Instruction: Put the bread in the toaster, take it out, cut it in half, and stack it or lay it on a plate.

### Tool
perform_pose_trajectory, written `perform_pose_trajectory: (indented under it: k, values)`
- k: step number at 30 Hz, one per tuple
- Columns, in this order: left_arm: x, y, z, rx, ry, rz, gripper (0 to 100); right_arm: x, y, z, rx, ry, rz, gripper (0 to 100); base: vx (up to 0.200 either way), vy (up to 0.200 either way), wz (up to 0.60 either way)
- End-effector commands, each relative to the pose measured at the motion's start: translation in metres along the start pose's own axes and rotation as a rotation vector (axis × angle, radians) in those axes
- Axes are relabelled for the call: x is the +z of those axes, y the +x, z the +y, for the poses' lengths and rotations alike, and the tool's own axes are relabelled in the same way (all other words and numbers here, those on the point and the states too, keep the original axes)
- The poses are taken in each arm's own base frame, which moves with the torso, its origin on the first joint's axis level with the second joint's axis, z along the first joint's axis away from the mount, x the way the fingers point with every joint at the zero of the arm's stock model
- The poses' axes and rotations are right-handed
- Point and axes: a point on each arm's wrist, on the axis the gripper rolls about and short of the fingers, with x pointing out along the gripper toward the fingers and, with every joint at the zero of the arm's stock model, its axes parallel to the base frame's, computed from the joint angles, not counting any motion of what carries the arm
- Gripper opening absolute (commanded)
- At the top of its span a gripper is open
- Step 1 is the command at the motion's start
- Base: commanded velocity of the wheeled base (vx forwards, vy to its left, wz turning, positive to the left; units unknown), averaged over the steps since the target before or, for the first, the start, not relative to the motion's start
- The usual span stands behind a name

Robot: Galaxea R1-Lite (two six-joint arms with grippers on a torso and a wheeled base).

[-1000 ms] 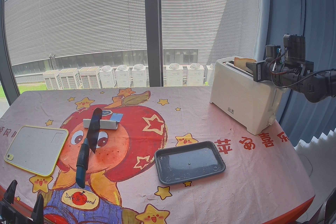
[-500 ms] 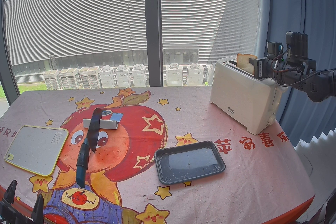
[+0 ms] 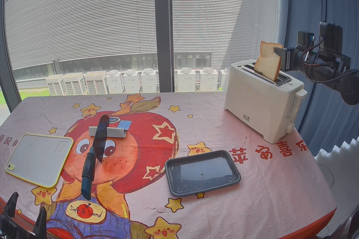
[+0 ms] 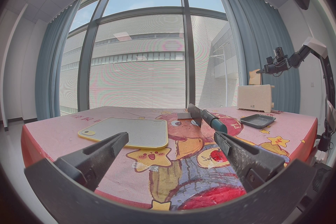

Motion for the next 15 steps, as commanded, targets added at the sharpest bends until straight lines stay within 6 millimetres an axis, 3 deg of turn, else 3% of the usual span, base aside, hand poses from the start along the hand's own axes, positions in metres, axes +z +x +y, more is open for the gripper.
perform_pose_trajectory:
  k: [1, 15]
  values:
    - [-0.005, 0.000, 0.000, 0.001, 0.000, 0.001, 100, 0.011, -0.011, 0.000, -0.002, 0.004, -0.035, 0, 0.000, 0.000, 0.00]
    - [-0.005, 0.000, 0.000, 0.001, 0.000, 0.001, 100, 0.020, -0.026, -0.003, -0.008, 0.006, -0.067, 0, 0.000, 0.000, 0.00]
